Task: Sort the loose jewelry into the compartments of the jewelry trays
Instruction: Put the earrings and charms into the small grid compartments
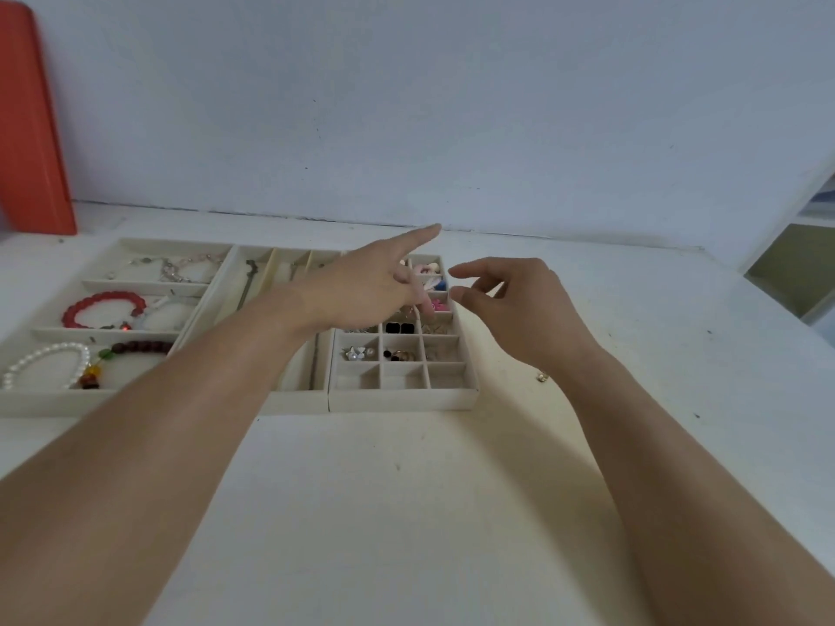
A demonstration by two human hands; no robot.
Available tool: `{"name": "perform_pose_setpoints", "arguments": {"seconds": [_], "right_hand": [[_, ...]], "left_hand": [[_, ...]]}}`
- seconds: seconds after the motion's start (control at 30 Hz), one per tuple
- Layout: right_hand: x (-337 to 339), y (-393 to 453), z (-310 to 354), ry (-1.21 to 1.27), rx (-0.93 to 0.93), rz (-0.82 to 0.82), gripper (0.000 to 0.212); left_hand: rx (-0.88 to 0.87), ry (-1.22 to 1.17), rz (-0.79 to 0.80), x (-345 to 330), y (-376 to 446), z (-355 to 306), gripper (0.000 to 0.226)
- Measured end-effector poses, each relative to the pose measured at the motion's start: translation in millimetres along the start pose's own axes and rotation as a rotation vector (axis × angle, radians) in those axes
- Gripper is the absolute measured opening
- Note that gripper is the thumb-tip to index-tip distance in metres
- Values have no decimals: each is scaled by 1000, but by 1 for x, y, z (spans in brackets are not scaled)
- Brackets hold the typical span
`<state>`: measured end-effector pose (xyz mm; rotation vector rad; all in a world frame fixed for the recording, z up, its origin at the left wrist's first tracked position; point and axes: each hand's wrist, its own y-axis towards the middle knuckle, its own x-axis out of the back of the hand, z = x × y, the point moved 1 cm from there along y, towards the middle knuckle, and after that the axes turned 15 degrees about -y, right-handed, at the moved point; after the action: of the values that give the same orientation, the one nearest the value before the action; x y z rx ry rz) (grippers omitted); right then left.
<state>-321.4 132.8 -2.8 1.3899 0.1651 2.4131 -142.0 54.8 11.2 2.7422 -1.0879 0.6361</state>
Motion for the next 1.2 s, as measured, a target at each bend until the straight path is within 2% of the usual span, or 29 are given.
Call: {"name": "perform_pose_setpoints", "arguments": {"seconds": [0.1,0.23,0.47,0.6,0.77,0.93,1.07,1.2], "right_hand": [[-4,-1,2,-9,70,56,16],[-4,0,0,35,69,54,8],[5,-2,-3,-52,109,123,7],[7,-3,-3,-91,137,111,2],[10,-5,0,-194,211,100,9],[12,-5,-1,-204,182,106,10],[11,-5,0,-185,156,134,11],[7,-5,1,-177,136,158,8]], "left_hand": [[35,-29,10,-4,0,-1,81],[38,-33,26,-5,1,-1,85],[2,0,47,-9,4,2,86],[-14,14,80,-13,5,3,84],[-14,0,96,-17,5,5,83],[-31,-14,-6,-11,7,5,88],[-74,-14,-164,-3,7,4,79],[-100,-35,-215,-1,7,5,71]]}}
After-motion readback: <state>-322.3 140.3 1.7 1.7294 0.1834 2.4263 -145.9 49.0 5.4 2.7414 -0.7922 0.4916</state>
